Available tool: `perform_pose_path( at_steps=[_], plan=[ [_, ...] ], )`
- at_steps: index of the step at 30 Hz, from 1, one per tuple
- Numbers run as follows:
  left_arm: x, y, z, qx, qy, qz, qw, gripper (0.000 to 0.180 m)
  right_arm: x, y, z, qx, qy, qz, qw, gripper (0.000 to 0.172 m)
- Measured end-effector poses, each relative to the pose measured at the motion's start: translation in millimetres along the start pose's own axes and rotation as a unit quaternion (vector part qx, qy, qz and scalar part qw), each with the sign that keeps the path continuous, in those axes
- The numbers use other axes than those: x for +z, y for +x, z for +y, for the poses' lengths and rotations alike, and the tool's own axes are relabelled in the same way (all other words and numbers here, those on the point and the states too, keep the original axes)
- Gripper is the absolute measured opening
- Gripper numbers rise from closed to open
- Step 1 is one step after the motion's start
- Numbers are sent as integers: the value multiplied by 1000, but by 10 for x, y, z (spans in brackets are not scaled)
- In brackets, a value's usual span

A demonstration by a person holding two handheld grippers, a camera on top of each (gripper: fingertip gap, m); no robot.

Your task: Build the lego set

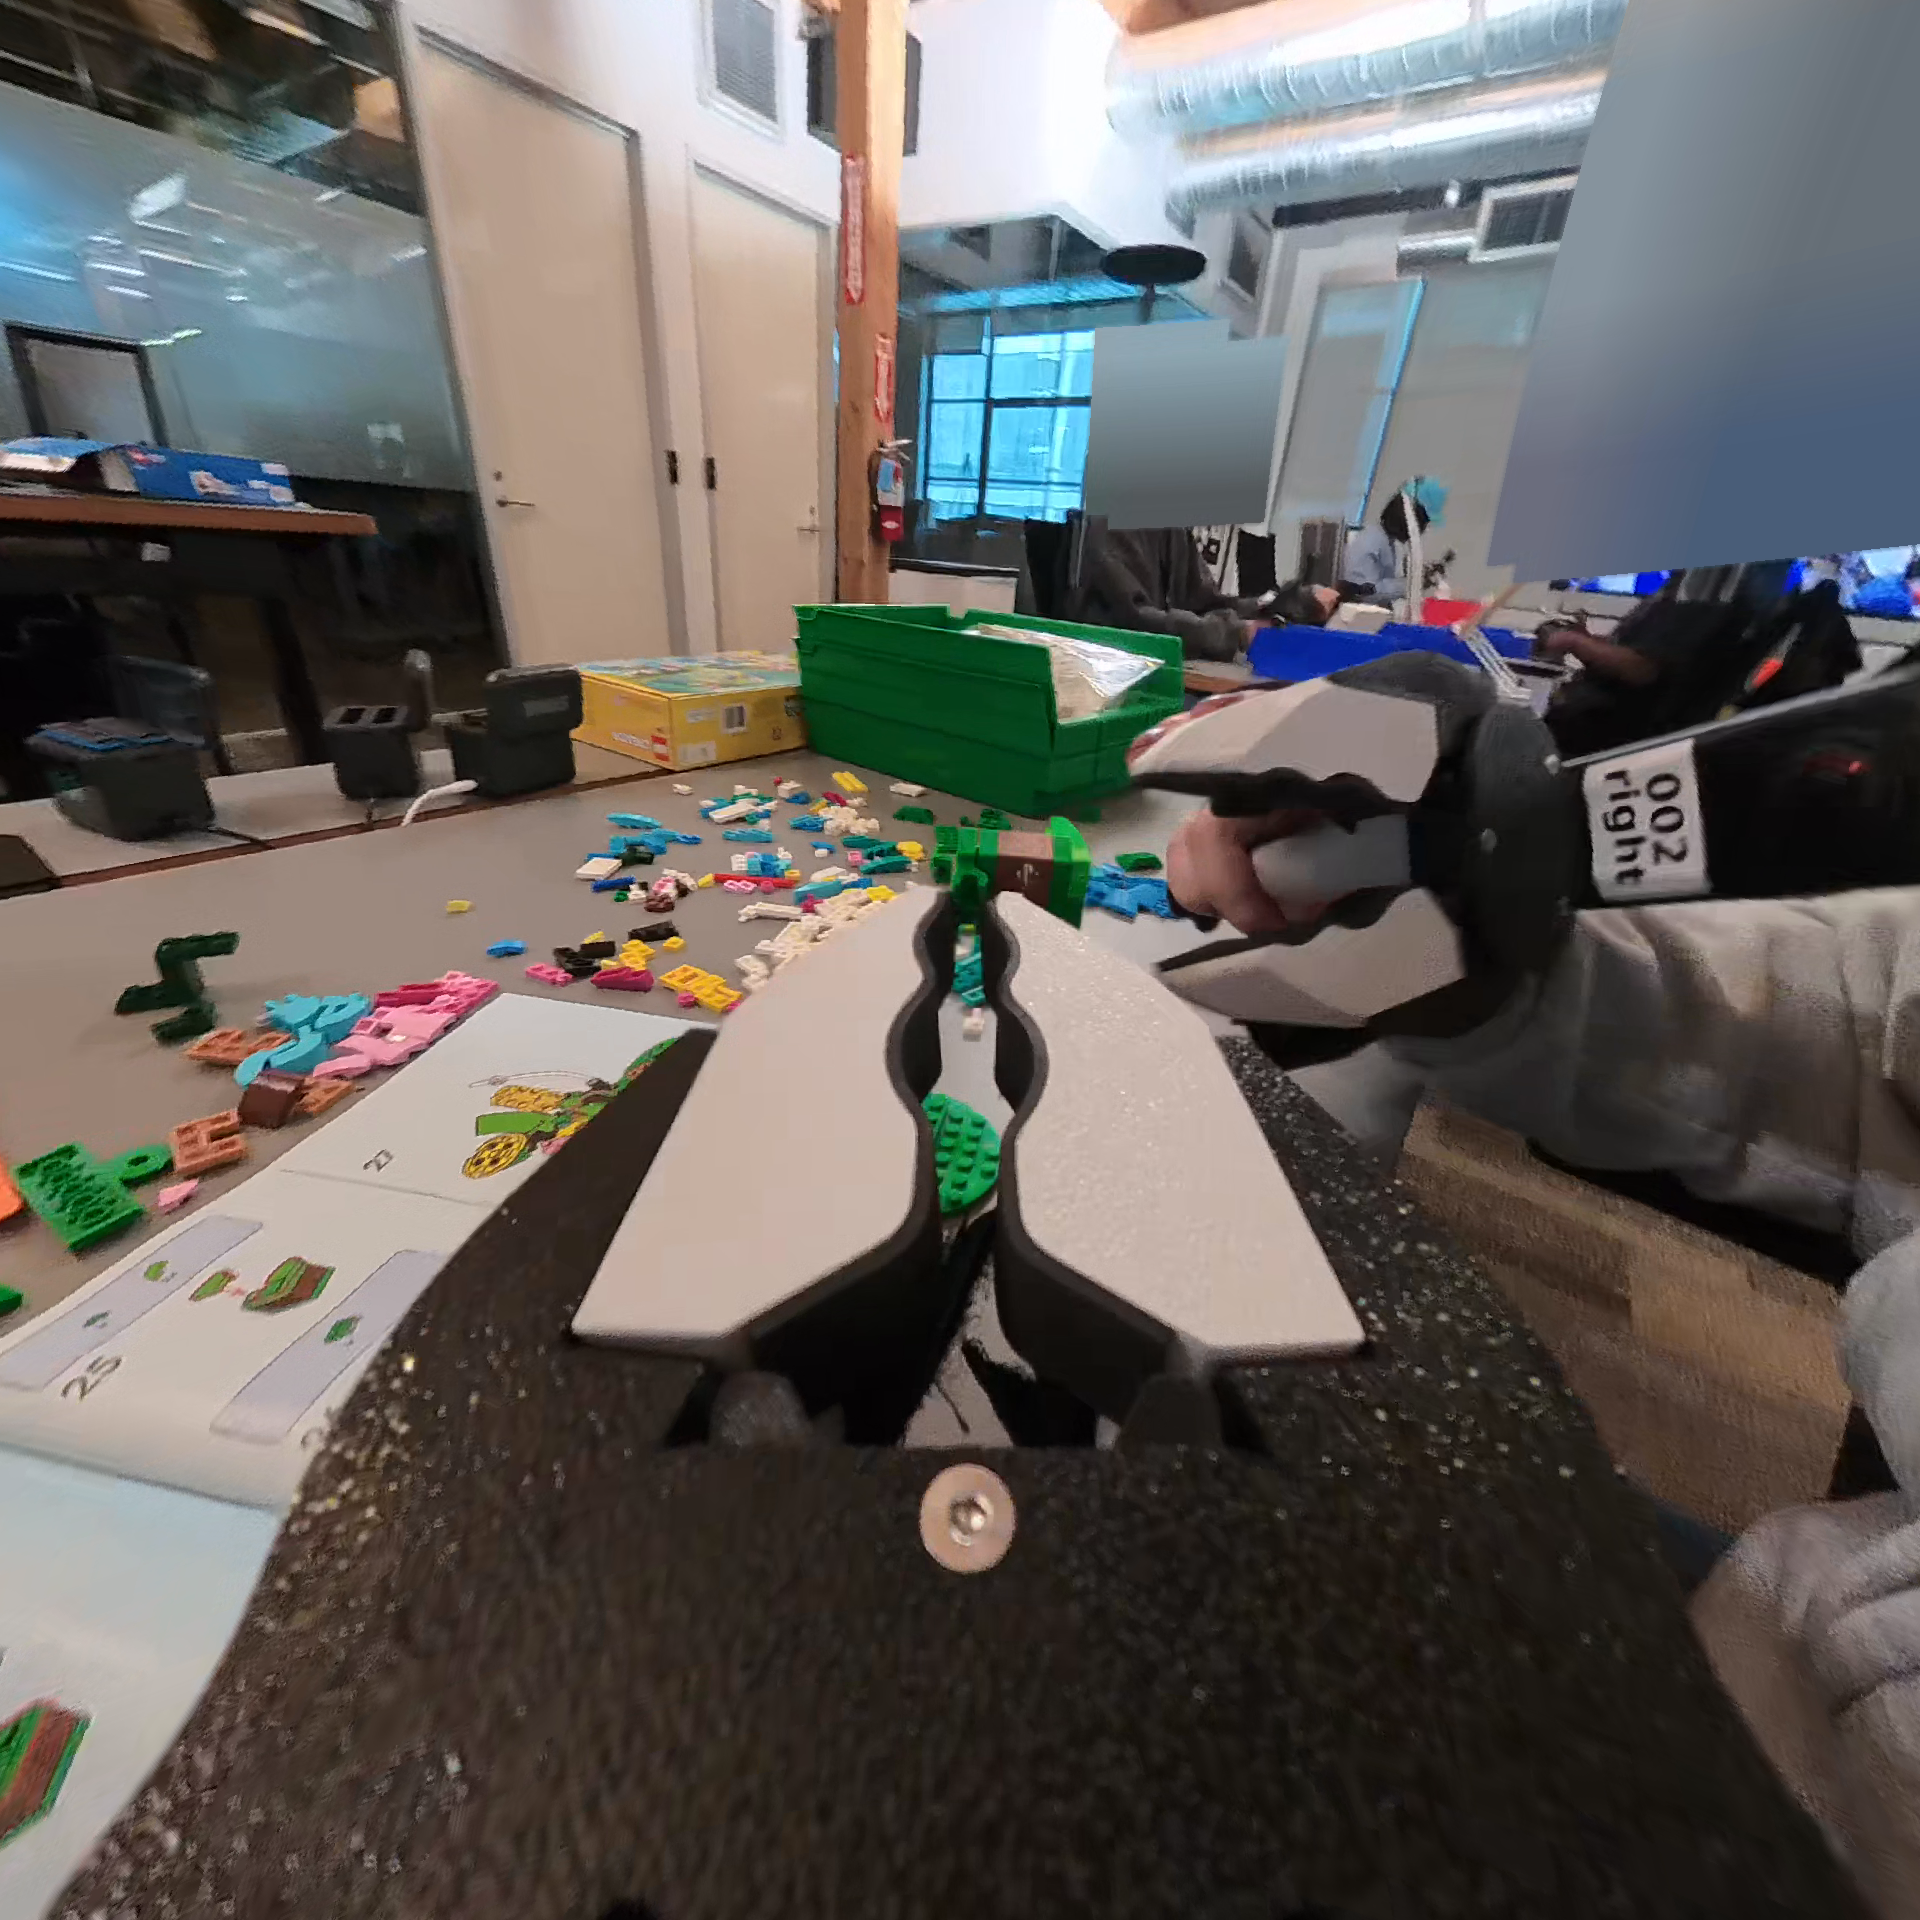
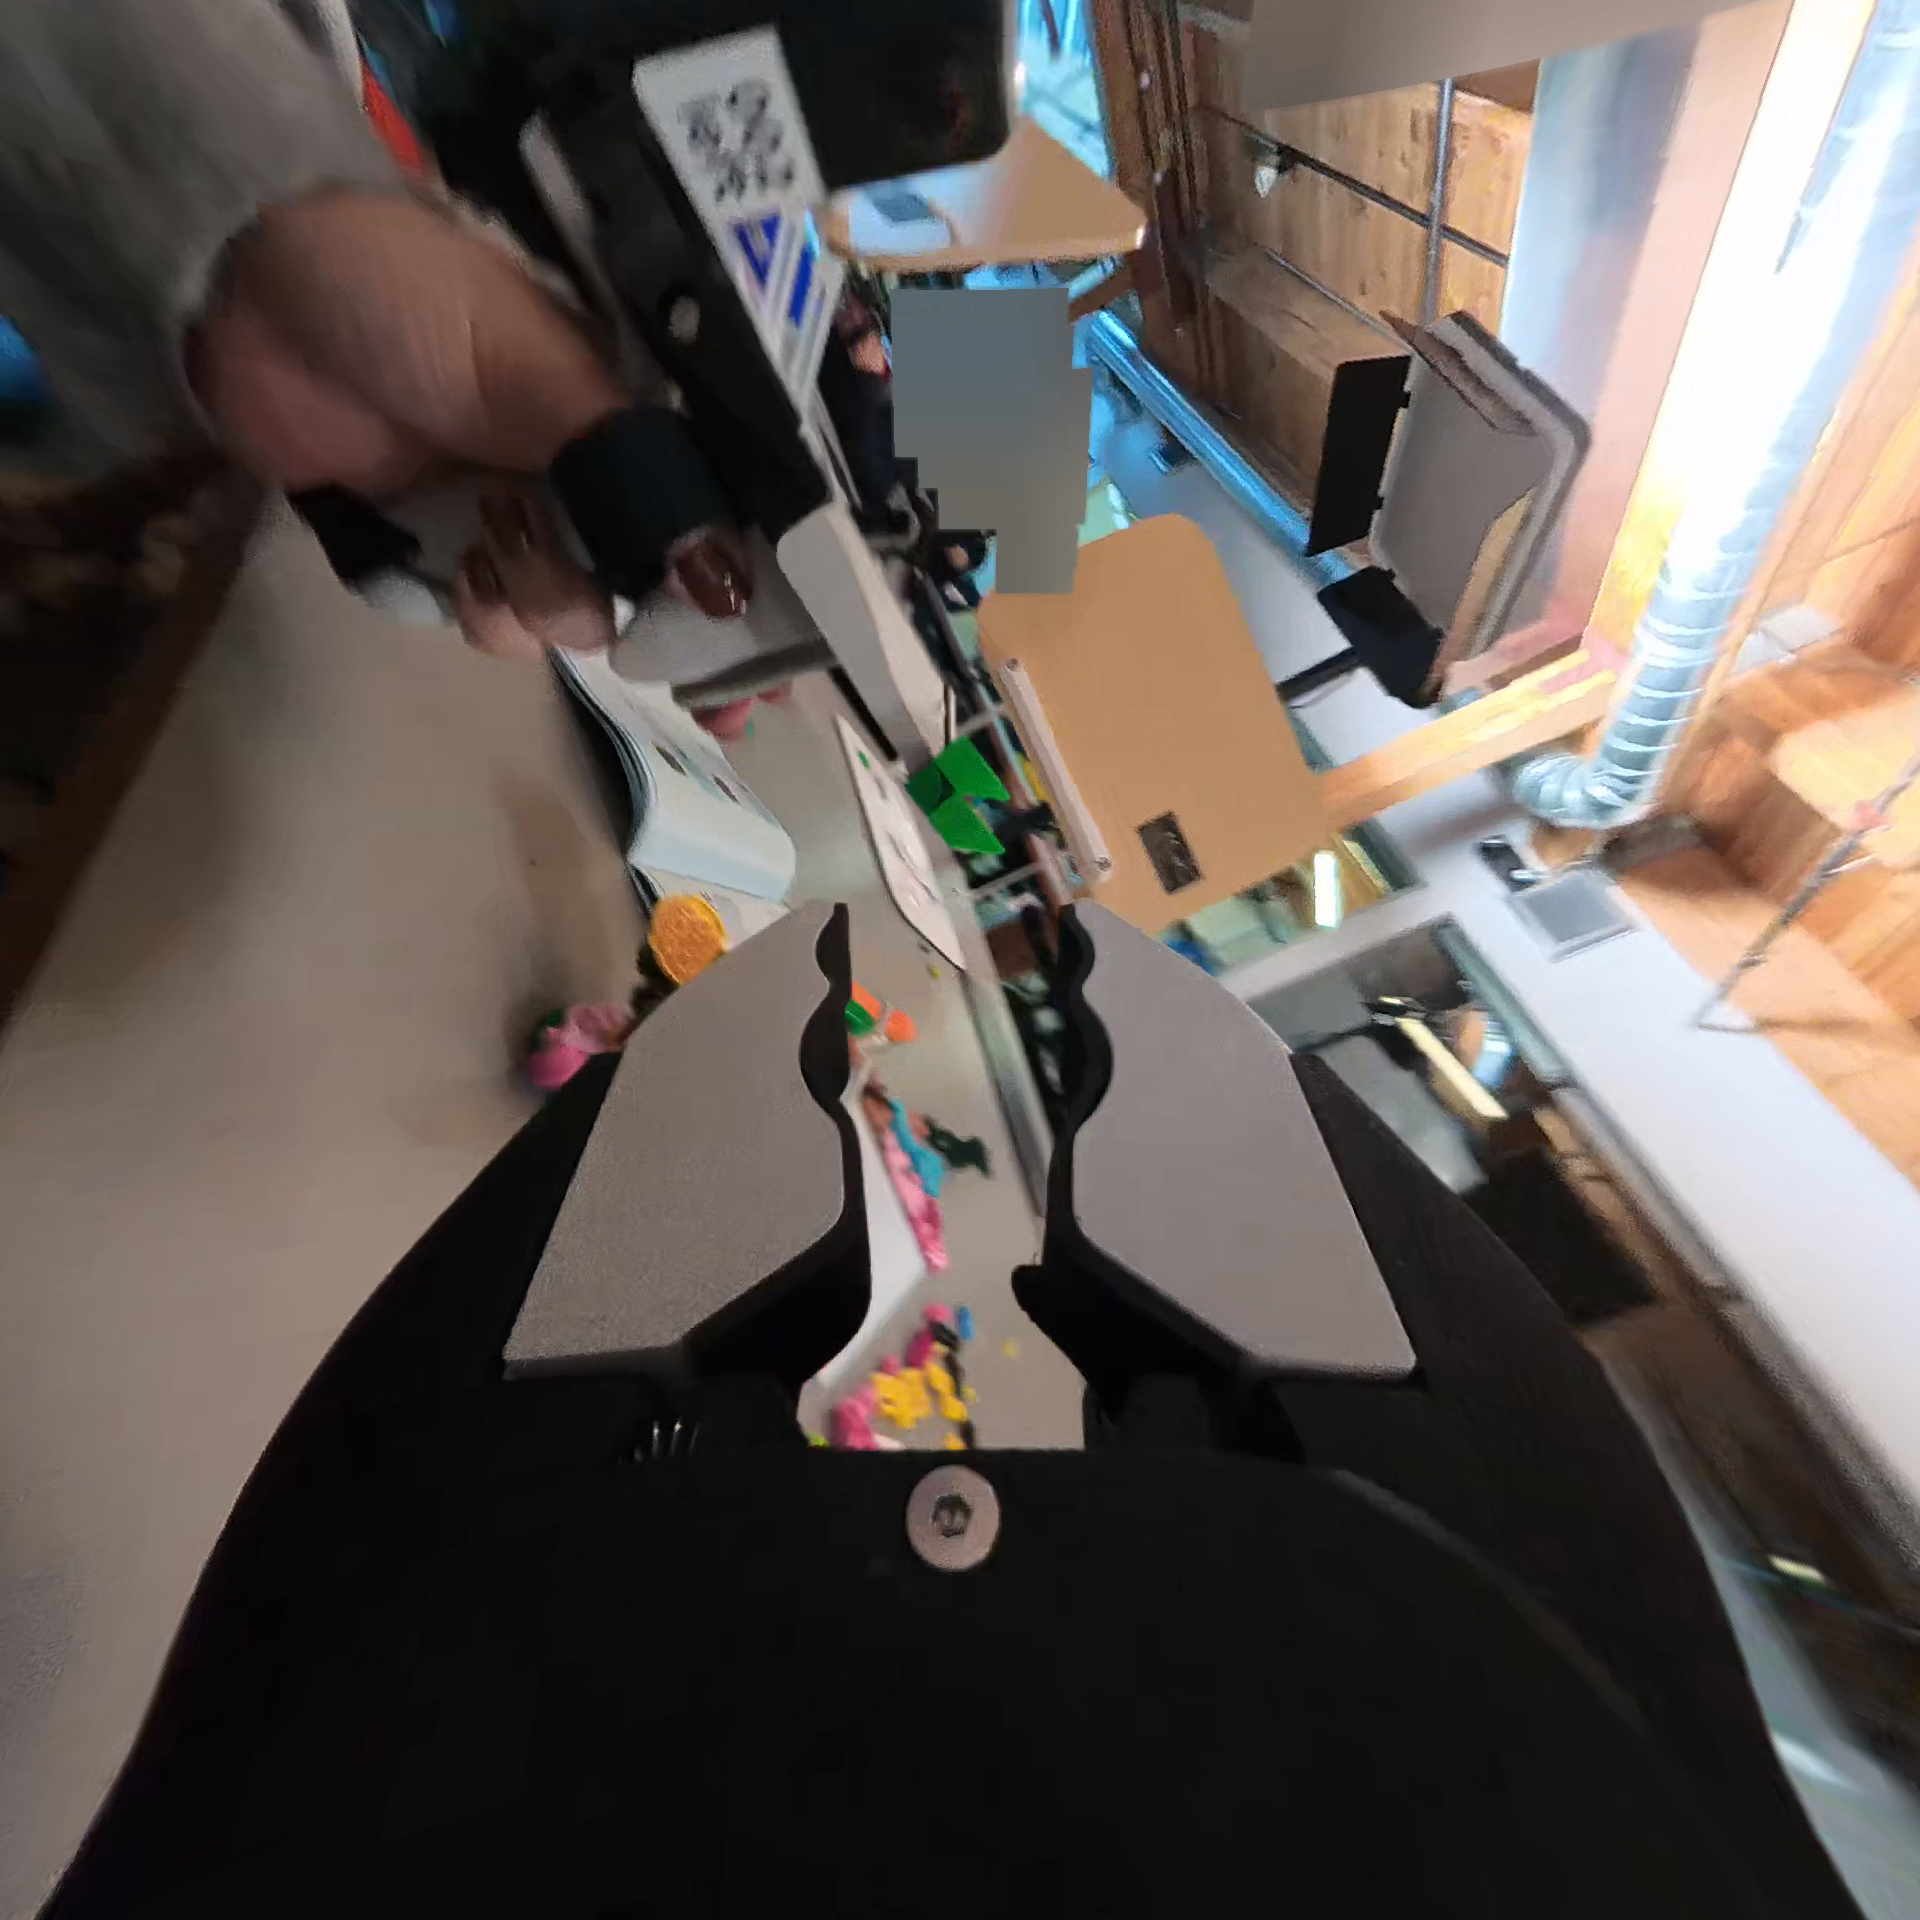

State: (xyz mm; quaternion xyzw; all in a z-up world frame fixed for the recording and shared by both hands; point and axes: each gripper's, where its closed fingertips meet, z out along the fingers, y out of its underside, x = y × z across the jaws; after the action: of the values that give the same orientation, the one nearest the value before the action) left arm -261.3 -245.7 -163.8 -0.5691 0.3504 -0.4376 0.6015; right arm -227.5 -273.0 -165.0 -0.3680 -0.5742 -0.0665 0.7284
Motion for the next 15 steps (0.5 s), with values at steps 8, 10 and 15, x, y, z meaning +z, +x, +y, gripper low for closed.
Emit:
perform_pose_path(
  at_steps=[8, 10, 15],
  plan=[
    [-23, 73, -36, 25, 32, -13, 999, 4, -155, 317, -72, 301, 84, -6, 950, 38],
    [-47, 48, -56, 1, 47, -5, 999, 4, -153, 327, -73, 340, 87, -18, 936, 39],
    [-115, -30, -146, -61, 94, 11, 994, 4, -48, 303, -30, 397, 59, -31, 915, 34]
  ],
)
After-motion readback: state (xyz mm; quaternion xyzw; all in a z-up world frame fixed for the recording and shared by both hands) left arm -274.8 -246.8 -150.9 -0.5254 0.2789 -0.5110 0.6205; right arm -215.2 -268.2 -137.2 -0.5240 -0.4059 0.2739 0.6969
